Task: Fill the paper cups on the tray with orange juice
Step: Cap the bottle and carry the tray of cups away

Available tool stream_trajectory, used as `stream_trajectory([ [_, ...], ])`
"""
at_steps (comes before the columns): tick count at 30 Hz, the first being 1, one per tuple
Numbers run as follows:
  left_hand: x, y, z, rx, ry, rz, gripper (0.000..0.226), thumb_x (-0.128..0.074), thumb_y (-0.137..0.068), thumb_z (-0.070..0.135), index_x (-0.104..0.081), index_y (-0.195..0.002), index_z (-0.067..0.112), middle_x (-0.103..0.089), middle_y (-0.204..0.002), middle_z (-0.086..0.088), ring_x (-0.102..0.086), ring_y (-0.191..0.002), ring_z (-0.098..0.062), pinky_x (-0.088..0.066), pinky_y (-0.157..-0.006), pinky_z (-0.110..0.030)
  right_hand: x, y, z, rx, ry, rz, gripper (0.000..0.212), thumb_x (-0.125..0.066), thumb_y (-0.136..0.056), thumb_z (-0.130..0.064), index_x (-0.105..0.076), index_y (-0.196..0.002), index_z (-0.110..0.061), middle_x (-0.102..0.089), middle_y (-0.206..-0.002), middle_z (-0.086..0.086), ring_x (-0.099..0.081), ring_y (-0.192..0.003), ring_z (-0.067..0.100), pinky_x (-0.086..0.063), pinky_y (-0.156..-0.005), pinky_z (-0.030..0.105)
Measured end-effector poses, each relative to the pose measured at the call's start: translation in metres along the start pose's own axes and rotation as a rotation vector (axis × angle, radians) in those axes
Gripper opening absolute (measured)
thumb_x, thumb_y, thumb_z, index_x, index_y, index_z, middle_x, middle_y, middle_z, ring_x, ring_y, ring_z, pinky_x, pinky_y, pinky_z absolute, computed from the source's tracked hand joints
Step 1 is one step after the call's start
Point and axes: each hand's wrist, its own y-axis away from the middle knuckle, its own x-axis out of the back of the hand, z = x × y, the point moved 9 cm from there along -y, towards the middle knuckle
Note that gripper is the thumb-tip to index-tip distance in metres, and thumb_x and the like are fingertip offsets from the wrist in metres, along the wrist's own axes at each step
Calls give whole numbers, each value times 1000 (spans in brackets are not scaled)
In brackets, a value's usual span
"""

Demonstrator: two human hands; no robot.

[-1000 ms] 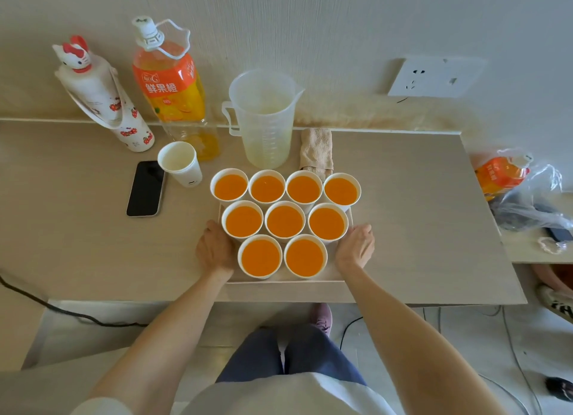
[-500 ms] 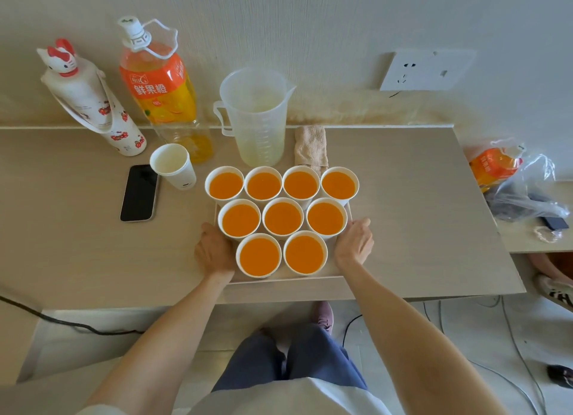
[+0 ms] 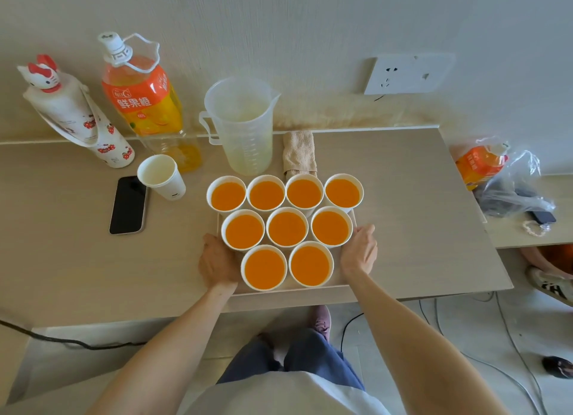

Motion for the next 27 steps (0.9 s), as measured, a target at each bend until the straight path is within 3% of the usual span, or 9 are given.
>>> stream_trajectory([
  [6, -8, 11, 33, -35, 21, -32, 42, -74, -82, 36, -44, -94, 9, -65, -96, -13, -66, -80, -31, -51, -63, -36, 30, -16, 6, -12, -17, 32, 11, -43, -103, -22, -42, -96, -13, -52, -85, 2, -53, -72, 16, -49, -66, 32],
  [27, -79, 31, 186, -89, 63, -17, 30, -67, -86, 20, -38, -90, 11, -64, -100, -19, -62, -91, -41, -42, -68, -38, 135, -150, 10, -3, -26, 118, 13, -39, -102, -17, -47, -95, -10, -54, -81, 3, -54, -73, 18, -54, -72, 37],
])
